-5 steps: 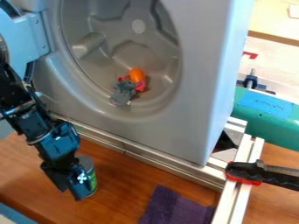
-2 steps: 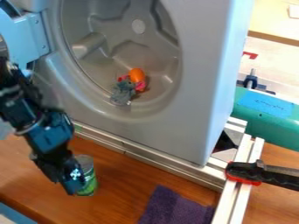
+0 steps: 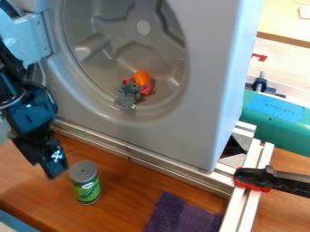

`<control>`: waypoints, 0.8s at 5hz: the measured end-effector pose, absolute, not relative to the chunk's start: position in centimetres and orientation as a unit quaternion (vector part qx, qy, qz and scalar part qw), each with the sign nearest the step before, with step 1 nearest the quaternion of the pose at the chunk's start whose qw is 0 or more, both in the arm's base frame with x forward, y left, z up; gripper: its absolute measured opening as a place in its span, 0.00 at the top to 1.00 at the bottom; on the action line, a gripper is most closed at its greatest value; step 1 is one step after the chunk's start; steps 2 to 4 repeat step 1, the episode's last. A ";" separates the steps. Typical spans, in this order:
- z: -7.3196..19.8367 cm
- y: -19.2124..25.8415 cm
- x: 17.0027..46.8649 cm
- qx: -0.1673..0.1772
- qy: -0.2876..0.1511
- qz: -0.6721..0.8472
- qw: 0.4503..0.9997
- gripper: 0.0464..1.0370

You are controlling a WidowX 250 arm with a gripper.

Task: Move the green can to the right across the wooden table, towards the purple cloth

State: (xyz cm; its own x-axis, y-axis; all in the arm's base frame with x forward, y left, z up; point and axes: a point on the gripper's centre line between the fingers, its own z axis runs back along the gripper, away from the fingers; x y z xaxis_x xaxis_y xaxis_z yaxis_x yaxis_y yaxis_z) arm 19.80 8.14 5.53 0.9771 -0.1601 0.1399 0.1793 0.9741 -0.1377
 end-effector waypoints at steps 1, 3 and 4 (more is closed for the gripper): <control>4.6 8.9 21.0 -0.023 -0.015 -0.074 0.997 0.04; 4.6 8.9 21.0 -0.023 -0.015 -0.074 0.997 0.04; 4.6 8.9 21.0 -0.023 -0.015 -0.074 0.997 0.04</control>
